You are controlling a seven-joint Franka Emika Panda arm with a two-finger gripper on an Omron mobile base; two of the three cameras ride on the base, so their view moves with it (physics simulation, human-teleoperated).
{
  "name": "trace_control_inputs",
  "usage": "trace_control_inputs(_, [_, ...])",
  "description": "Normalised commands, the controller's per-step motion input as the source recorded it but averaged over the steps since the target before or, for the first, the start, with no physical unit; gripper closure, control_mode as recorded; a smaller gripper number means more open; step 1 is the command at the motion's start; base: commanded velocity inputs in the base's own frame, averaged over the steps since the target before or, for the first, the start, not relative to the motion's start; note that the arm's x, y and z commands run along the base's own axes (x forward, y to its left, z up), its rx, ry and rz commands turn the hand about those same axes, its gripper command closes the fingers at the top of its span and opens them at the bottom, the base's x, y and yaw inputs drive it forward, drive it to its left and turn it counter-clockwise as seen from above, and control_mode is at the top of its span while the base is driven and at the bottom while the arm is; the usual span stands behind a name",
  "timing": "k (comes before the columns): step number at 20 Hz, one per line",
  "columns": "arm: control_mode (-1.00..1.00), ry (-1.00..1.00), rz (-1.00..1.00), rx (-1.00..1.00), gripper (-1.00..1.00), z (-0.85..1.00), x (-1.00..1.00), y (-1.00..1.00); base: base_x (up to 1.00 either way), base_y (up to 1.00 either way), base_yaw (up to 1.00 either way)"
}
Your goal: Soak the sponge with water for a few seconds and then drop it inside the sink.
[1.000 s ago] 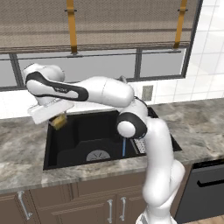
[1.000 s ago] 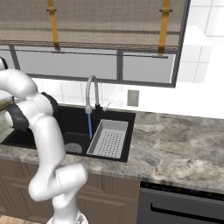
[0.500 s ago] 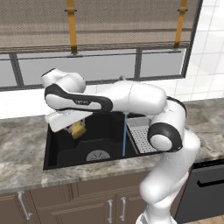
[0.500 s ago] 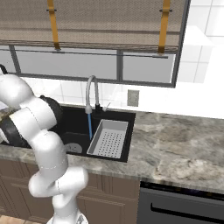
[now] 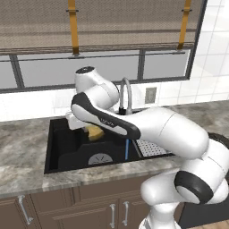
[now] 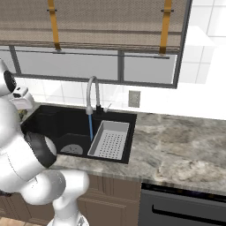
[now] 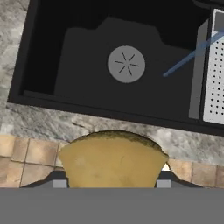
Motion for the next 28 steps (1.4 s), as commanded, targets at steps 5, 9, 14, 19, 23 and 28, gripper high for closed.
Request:
trace_control_inputs(5, [-1.00,-0.17,0.00,0.09,1.00,0.10,0.00,-0.19,0.00,0.00,0.00])
trace_control_inputs(9, [-1.00,-0.07,0.00,0.00,1.00,0.00,-0.05,-0.16,0.00,0.00,0.00])
trace_control_inputs(14, [-1.00,-0.01,-0.02,0.00,1.00,0.02,0.00,-0.01,0.00,0.00,0.00])
trace_control_inputs(19, [-1.00,0.00,-0.09,0.00,1.00,0.03,0.00,0.00,0.00,0.00,0.00])
trace_control_inputs(23, [-1.00,-0.03,-0.13,0.00,1.00,0.00,0.00,0.00,0.00,0.00,0.00])
trace_control_inputs(28, [-1.00,-0.06,-0.16,0.00,1.00,0.02,0.00,0.00,0.00,0.00,0.00])
